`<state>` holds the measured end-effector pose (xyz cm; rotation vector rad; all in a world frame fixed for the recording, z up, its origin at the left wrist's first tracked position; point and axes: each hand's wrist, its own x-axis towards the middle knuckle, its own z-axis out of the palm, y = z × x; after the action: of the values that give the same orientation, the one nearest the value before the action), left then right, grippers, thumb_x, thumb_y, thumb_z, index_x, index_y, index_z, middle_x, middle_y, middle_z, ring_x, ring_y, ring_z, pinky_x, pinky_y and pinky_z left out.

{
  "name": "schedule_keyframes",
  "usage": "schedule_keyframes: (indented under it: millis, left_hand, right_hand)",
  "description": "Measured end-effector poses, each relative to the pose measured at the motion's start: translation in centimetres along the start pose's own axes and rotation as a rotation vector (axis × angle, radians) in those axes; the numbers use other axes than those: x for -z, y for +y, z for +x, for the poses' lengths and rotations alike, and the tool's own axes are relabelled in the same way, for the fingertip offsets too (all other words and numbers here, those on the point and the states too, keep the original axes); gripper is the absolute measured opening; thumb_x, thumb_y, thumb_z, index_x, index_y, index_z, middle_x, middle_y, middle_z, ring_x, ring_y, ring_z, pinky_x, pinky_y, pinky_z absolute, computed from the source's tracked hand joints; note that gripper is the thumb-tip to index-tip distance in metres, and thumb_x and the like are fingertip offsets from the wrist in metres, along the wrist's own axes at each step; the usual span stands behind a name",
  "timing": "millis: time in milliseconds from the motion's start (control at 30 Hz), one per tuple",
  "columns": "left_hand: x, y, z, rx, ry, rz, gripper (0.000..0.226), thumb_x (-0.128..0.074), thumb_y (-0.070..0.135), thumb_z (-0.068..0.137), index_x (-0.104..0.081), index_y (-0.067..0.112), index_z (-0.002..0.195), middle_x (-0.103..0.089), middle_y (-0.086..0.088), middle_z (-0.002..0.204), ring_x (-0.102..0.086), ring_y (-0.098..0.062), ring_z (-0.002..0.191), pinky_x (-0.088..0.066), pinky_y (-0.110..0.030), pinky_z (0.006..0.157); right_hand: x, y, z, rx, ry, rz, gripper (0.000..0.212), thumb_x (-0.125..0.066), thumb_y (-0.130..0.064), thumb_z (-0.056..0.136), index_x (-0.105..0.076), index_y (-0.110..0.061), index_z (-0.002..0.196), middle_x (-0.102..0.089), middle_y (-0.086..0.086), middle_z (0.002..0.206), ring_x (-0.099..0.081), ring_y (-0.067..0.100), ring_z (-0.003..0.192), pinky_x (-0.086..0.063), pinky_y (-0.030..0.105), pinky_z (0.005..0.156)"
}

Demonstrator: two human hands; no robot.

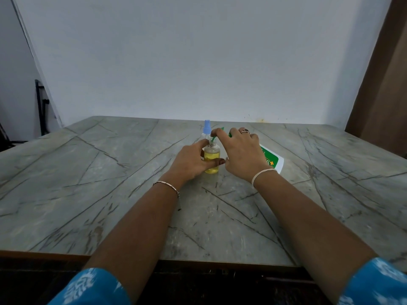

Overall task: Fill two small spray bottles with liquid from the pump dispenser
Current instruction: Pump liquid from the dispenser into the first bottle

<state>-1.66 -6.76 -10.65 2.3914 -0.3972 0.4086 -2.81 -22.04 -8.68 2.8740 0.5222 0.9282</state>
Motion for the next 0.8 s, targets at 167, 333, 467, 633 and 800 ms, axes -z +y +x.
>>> schedule_keyframes:
  millis: [167,333,467,633,800]
  left_hand:
    - [0.05,0.05,-0.03,-0.007,0.002,-0.001,0.064,-0.07,0.052,0.077,-0.051,0.021,0.129,-0.064,-0.004,0.122,-0.061,-0.022,0.106,-0.05,-0.035,0.093]
    - [0.04,0.02,-0.04,-0.007,0.012,0.016,0.065,-0.07,0.054,0.077,-0.051,0.02,0.129,-0.064,-0.004,0.121,-0.061,-0.019,0.1,-0.049,-0.029,0.087]
    - [0.05,0.02,-0.06,-0.012,0.022,0.033,0.065,-0.069,0.053,0.077,-0.05,0.019,0.13,-0.064,-0.004,0.122,-0.06,-0.019,0.103,-0.043,-0.023,0.083]
    - [0.07,0.09,-0.09,-0.01,0.015,-0.004,0.064,-0.071,0.05,0.077,-0.051,0.019,0.129,-0.064,-0.003,0.118,-0.059,-0.015,0.094,-0.05,-0.029,0.084]
    - [0.12,0.05,-0.07,-0.006,0.009,-0.02,0.065,-0.071,0.049,0.077,-0.05,0.019,0.131,-0.064,-0.005,0.121,-0.056,-0.014,0.092,-0.053,-0.032,0.086]
  right_hand:
    - [-0.19,-0.02,0.04,0.0,0.015,-0.005,0.073,-0.067,-0.021,0.078,-0.025,-0.032,0.136,-0.055,0.011,0.117,-0.052,0.033,0.111,-0.043,0.045,0.093]
    - [-0.42,0.69,-0.24,0.02,0.013,-0.002,0.082,-0.066,-0.021,0.079,-0.017,-0.038,0.142,-0.055,0.009,0.116,-0.052,0.031,0.112,-0.044,0.044,0.092]
    - [-0.48,0.65,-0.25,0.017,0.015,0.014,0.079,-0.066,-0.021,0.078,-0.019,-0.037,0.14,-0.056,0.01,0.115,-0.052,0.031,0.112,-0.044,0.045,0.092]
    - [-0.37,0.17,-0.01,-0.002,0.03,0.019,0.07,-0.067,-0.022,0.078,-0.029,-0.032,0.136,-0.056,0.01,0.117,-0.053,0.032,0.111,-0.043,0.045,0.092]
    - [-0.54,-0.1,0.14,-0.01,0.044,0.013,0.07,-0.069,-0.023,0.077,-0.031,-0.031,0.135,-0.057,0.01,0.116,-0.054,0.033,0.11,-0.044,0.046,0.092]
